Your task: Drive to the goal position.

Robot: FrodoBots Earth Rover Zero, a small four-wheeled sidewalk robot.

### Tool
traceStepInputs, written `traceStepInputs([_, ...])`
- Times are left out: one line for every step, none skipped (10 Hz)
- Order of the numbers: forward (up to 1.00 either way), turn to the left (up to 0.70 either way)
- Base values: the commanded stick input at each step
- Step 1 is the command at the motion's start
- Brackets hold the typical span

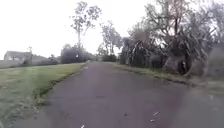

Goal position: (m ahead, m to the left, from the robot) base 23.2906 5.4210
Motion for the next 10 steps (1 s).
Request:
traceStepInputs([0.85, -0.34])
traceStepInputs([0.85, -0.14])
traceStepInputs([0.85, 0.00])
traceStepInputs([0.85, 0.00])
traceStepInputs([0.85, 0.00])
traceStepInputs([0.85, 0.00])
traceStepInputs([0.85, 0.00])
traceStepInputs([0.85, 0.00])
traceStepInputs([0.85, 0.00])
traceStepInputs([0.85, 0.00])
